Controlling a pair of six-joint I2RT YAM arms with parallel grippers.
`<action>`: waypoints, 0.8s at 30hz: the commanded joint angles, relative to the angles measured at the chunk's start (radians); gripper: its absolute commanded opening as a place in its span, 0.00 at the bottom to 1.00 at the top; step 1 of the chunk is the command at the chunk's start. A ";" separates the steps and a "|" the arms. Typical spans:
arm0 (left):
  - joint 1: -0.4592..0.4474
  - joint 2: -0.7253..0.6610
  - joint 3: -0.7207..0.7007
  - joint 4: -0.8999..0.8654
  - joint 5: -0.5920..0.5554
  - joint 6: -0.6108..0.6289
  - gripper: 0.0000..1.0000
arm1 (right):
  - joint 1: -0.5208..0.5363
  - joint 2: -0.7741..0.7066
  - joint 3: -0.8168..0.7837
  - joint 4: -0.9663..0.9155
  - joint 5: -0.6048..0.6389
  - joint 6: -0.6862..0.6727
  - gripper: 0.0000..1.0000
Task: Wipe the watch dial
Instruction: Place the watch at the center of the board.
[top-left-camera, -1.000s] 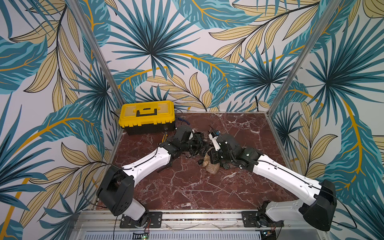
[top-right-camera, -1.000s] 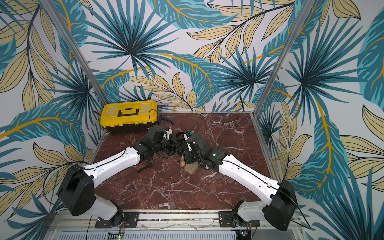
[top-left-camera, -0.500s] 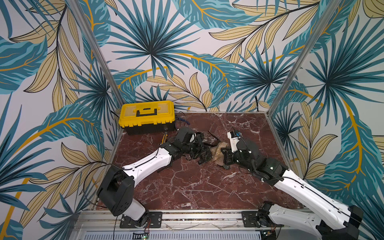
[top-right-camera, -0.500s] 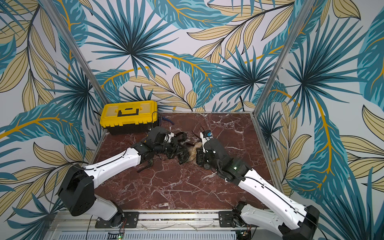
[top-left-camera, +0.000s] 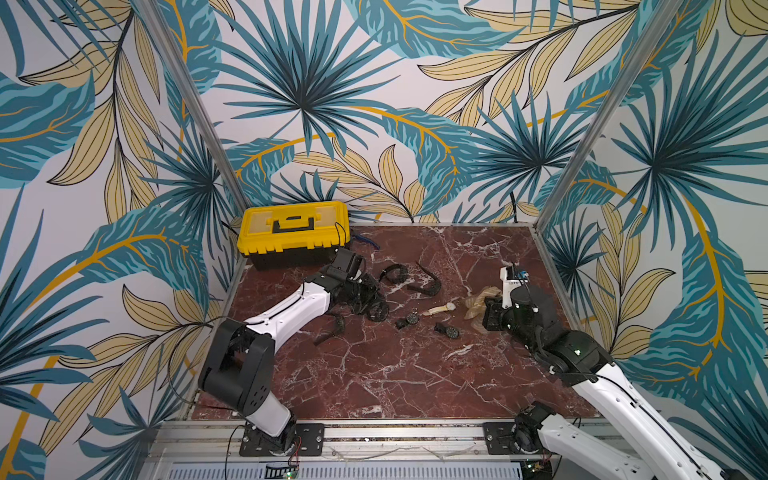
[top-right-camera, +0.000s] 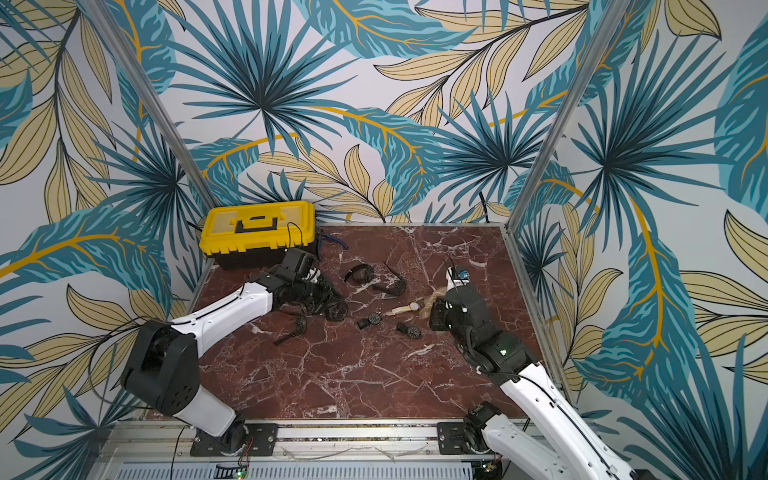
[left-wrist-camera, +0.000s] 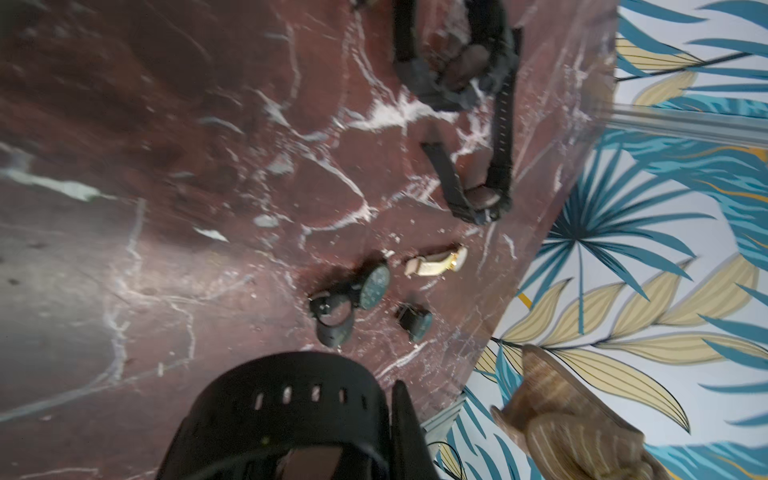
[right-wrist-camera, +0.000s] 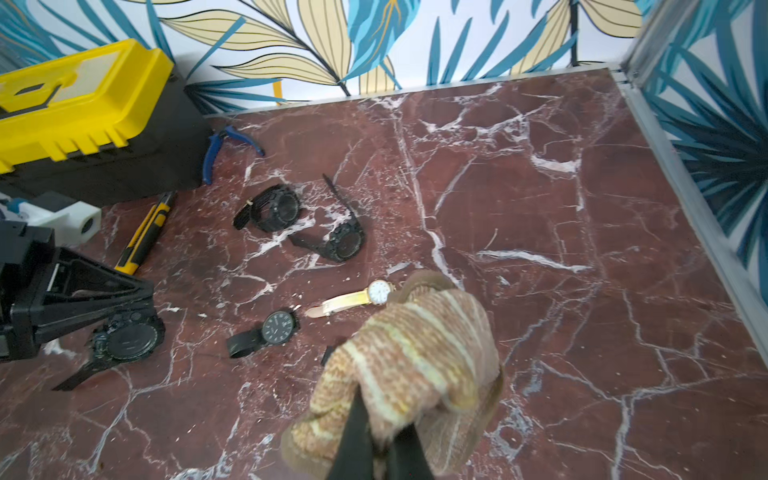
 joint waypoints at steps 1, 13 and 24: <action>0.017 0.090 0.112 -0.090 -0.002 0.084 0.00 | -0.081 0.009 -0.012 0.005 -0.044 -0.041 0.00; 0.031 0.415 0.443 -0.233 -0.006 0.100 0.00 | -0.308 0.183 -0.055 0.159 -0.344 -0.029 0.00; 0.006 0.506 0.526 -0.234 0.004 -0.004 0.30 | -0.365 0.287 -0.063 0.217 -0.440 -0.035 0.00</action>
